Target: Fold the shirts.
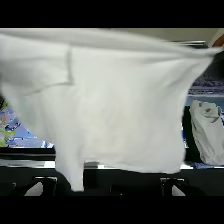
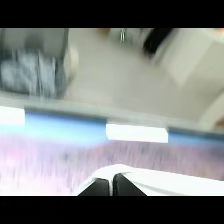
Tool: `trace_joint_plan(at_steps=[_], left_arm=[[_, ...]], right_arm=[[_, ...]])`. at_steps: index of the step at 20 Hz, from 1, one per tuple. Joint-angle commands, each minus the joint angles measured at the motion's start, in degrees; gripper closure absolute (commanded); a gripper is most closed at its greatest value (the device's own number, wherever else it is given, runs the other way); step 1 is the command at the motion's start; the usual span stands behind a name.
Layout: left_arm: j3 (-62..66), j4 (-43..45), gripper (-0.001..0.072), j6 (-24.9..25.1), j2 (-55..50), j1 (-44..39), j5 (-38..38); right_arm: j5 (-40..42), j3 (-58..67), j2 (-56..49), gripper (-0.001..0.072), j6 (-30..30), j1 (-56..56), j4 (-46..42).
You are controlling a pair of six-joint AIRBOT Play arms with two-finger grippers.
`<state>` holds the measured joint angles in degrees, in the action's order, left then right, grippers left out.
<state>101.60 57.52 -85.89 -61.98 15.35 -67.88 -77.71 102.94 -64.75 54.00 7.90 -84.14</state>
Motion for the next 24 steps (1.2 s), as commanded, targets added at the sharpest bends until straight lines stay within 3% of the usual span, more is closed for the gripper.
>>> trace_joint_plan(at_steps=[1, 6, 9, 13, 15, 17, 20, 22, 24], left_arm=[[-11.67, 1.25, 0.0682, 3.48, -12.96, -3.69, 0.17], [-13.16, 0.94, 0.0681, 3.45, -34.01, -4.76, 8.96], [-9.77, 0.96, 0.0681, 3.65, -39.74, -5.01, 16.15], [-8.61, -0.39, 0.068, 3.63, -40.79, -5.75, 32.81], [-8.63, -2.69, 0.0681, 3.61, -41.09, -5.95, 36.3], [-8.68, -2.64, 0.0681, 3.61, -41.86, -6.16, 34.01], [-8.66, -2.43, 0.068, 3.69, -41.75, -5.44, 27.78], [-8.66, -2.38, 0.0681, 7.28, -39.26, -4.26, 21.99], [-8.66, 0.28, 0.0681, 8.57, -36.06, -2.84, 12.26]], right_arm=[[-5.2, -1.46, -20.48, 0.0662, 1.33, 0.04, 2.86], [13.29, -1.46, -42.01, 0.0661, 4.44, 0.04, 15.06], [28.85, -1.46, -44.83, 0.0661, 2.16, 0.0, 20.74], [44.39, -1.09, -44.76, 0.0662, 1.03, -1.77, 21.68], [45.79, -1.11, -44.81, 0.0662, 0.57, -3.5, 21.92], [43.5, -1.18, -44.98, 0.0661, 0.15, -5.29, 20.85], [36.3, -1.16, -45.09, 0.0661, 0.22, -6.25, 19.02], [30.93, -1.16, -43.17, 0.0661, 0.2, -5.9, 16.37], [25.9, -1.16, -40.37, 0.0661, 0.22, -5.6, 11.76]])
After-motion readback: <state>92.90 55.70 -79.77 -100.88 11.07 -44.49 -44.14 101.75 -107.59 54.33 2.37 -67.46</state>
